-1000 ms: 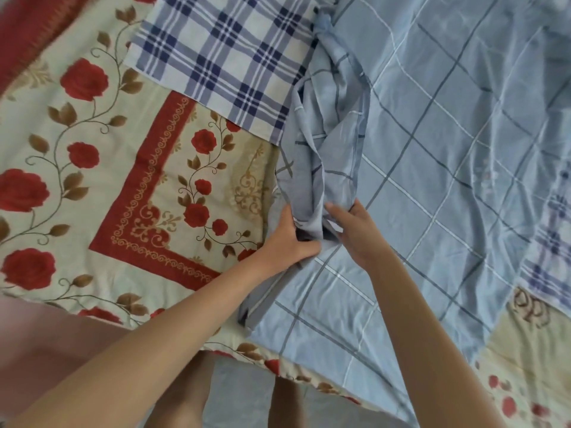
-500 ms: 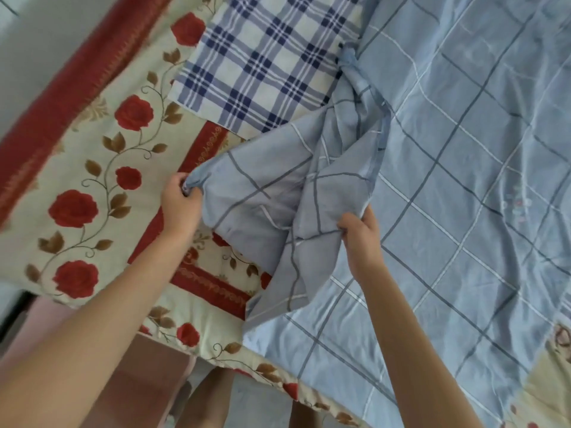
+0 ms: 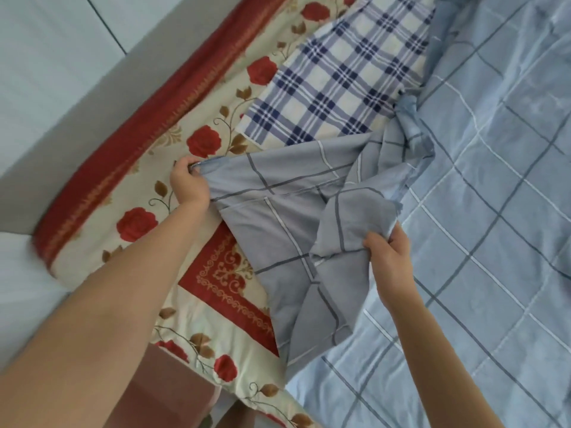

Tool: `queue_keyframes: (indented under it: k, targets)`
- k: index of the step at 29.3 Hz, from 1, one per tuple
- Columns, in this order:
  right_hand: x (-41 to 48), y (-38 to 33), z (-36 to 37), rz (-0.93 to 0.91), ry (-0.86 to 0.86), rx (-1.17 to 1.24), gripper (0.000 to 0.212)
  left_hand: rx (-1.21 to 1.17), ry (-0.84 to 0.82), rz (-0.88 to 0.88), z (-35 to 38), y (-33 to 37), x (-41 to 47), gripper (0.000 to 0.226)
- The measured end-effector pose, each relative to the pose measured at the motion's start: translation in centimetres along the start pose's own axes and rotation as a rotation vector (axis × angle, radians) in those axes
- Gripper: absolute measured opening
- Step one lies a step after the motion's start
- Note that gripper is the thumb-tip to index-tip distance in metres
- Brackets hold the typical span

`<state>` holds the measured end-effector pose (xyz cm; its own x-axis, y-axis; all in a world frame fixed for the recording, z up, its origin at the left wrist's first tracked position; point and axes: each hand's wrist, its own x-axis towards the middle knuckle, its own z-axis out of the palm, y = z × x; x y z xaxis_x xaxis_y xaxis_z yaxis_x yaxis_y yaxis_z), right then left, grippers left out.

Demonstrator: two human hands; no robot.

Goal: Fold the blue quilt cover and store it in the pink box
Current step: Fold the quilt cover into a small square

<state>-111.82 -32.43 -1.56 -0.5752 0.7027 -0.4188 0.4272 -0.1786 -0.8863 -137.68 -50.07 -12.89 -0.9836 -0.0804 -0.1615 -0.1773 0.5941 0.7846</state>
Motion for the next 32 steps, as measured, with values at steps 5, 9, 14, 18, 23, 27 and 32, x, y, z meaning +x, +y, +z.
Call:
queue_keyframes:
  k: [5, 9, 14, 18, 23, 27, 32]
  targets:
    - [0.0, 0.4, 1.3, 0.044, 0.034, 0.012, 0.031, -0.077, -0.253, -0.200, -0.1, 1.0, 0.6, 0.044]
    - [-0.6, 2.3, 2.5, 0.248, 0.054, -0.044, 0.014, -0.123, -0.473, -0.240, 0.2, -1.0, -1.0, 0.065]
    - [0.1, 1.8, 3.6, 0.329, 0.027, -0.095, 0.014, 0.019, -0.180, 0.031, -1.7, 0.3, 1.5, 0.015]
    - [1.6, 1.1, 3.7, 0.505, -0.259, -0.726, 0.009, -0.039, -0.003, -0.124, -3.7, -2.5, 2.3, 0.022]
    - [3.2, -2.9, 4.7, 0.507, -0.373, -1.440, 0.037, -0.015, 0.034, -0.121, -5.7, -6.1, 2.0, 0.020]
    - [9.3, -5.8, 7.3, -0.055, 0.038, -1.611, 0.045, 0.005, 0.046, -0.095, -5.0, -6.5, 2.0, 0.019]
    - [18.7, -5.8, 11.5, -0.482, -0.246, -1.565, 0.062, 0.250, 0.005, -0.049, -5.3, -7.0, 1.5, 0.018]
